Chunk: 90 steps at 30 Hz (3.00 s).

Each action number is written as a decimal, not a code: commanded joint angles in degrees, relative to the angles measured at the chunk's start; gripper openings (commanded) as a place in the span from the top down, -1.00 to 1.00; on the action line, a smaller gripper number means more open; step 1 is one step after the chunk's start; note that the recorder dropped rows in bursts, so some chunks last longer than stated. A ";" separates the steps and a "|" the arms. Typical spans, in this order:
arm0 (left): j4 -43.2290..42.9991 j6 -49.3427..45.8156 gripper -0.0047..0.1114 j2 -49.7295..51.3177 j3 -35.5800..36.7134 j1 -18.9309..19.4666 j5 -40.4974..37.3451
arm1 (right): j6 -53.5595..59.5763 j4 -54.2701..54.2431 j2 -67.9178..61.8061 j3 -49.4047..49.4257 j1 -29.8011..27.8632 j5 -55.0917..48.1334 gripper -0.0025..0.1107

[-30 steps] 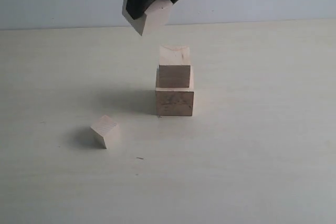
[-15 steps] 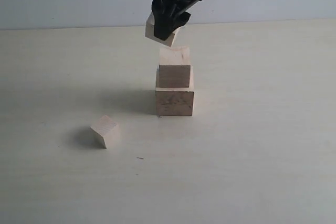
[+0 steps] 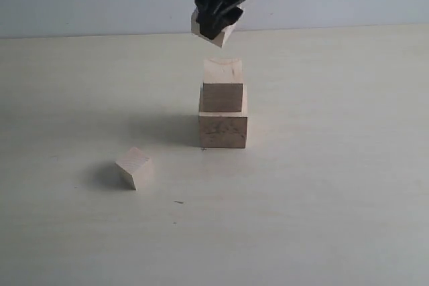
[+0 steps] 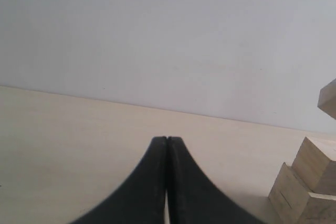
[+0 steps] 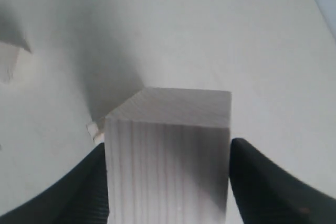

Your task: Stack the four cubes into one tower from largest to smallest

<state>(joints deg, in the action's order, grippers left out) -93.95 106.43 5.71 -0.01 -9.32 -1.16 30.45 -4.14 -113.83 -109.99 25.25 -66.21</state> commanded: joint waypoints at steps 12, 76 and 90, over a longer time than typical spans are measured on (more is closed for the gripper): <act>-0.15 0.02 0.92 -0.24 0.01 -0.38 -0.25 | -48.36 -3.46 -4.88 -5.83 0.10 -3.76 0.53; -0.15 0.26 0.92 -0.24 0.01 -0.38 -1.54 | -53.59 -7.98 -4.78 -0.63 -3.20 -3.76 0.53; -0.15 0.09 0.92 -0.24 0.01 -0.38 -1.54 | -54.04 -8.75 -4.30 -0.63 -3.20 -3.76 0.53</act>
<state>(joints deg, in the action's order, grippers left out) -93.95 106.43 5.71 -0.01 -9.32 -2.18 -23.55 -13.50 -119.02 -110.52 22.27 -70.32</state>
